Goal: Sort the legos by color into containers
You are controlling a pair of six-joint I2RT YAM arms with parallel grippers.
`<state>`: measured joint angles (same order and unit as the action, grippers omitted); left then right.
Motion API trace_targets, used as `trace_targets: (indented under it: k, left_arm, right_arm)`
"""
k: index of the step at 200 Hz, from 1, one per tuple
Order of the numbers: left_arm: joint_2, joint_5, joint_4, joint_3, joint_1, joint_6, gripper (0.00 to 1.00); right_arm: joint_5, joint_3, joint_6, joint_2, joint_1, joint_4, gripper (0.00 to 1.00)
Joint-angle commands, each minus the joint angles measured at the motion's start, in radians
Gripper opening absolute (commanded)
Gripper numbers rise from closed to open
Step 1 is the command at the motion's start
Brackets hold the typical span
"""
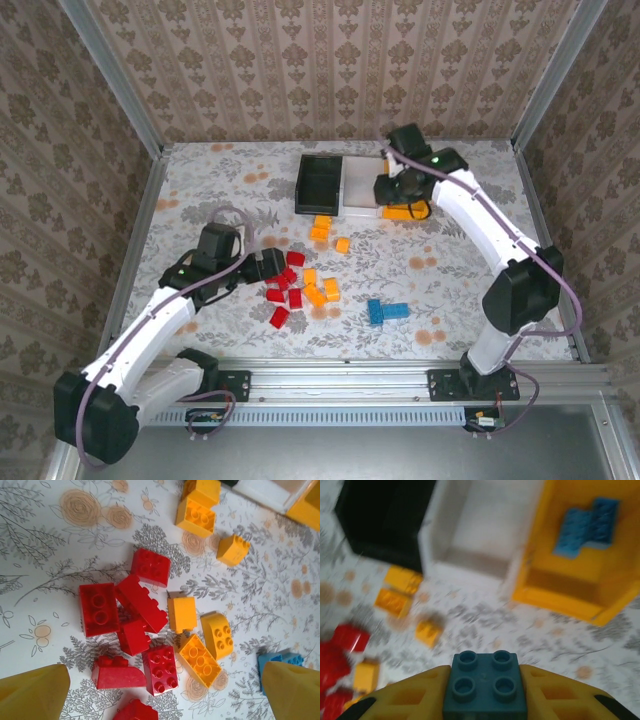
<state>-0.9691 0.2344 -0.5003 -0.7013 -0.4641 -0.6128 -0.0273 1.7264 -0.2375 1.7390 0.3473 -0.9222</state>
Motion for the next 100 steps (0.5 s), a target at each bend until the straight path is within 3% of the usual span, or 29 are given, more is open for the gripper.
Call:
trace_targets:
  k: [1, 80, 100]
  left_arm:
    - [-0.017, -0.021, -0.013, -0.028, -0.035, 0.036, 1.0]
    - [-0.028, -0.027, -0.041, 0.013, -0.057, 0.03, 1.0]
    - [-0.034, -0.018, -0.044, 0.022, -0.062, 0.031, 1.0]
  right_arm:
    - [-0.047, 0.09, 0.011, 0.126, -0.063, -0.019, 0.35]
    - [-0.053, 0.402, -0.026, 0.488, -0.179, 0.006, 0.35]
    - [-0.036, 0.437, -0.023, 0.525, -0.18, 0.015, 0.43]
